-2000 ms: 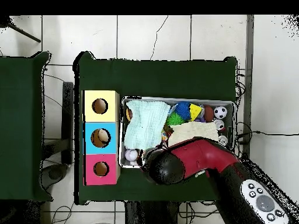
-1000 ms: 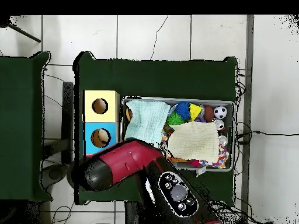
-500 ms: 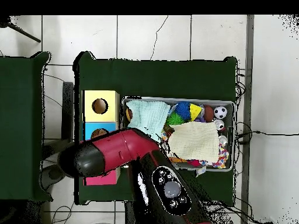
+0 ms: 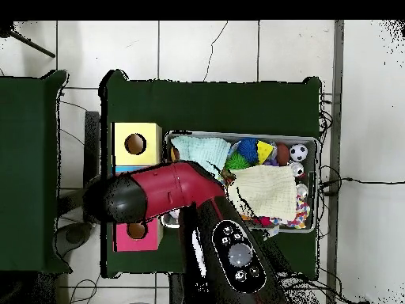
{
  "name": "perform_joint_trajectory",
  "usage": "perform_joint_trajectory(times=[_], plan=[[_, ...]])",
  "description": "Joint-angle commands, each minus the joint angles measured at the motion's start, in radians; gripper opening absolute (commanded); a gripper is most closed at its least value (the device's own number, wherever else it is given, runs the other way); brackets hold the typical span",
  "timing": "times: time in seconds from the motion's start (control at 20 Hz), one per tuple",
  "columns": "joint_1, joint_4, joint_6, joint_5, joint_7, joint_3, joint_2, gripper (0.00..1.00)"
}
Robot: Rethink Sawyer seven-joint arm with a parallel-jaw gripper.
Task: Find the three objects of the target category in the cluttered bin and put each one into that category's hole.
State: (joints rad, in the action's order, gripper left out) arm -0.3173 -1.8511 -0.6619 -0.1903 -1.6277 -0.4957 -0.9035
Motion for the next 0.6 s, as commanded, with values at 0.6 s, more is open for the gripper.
perform_joint_trajectory(times=[0.6], plan=[[0.171,0.334,-0.056,0.049,-0.281,0.211,0.271,0.00]])
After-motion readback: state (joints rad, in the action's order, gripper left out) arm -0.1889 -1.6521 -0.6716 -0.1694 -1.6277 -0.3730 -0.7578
